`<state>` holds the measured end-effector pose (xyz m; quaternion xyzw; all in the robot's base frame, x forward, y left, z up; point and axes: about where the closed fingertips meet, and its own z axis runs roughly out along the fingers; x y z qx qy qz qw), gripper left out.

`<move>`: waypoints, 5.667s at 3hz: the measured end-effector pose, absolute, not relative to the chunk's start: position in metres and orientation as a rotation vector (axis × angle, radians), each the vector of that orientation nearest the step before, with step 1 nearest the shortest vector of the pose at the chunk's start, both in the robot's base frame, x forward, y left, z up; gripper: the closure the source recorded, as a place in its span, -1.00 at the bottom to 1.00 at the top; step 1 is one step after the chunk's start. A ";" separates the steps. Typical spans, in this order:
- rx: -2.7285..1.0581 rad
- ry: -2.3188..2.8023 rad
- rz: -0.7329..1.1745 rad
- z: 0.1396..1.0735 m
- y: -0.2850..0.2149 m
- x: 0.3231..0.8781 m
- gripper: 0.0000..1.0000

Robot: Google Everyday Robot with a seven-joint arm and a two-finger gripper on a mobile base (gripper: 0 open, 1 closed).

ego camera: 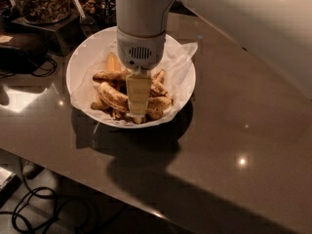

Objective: Pick banana from white bowl

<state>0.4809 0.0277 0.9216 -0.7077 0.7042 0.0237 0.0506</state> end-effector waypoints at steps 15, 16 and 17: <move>-2.040 2.057 0.034 0.959 -0.049 0.387 1.00; -1.995 2.117 -0.019 0.954 -0.082 0.395 1.00; -1.965 2.223 -0.083 0.937 -0.134 0.407 1.00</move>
Offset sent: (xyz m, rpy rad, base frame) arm -0.0018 -0.0186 -0.0135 -0.0632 0.0991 -0.0265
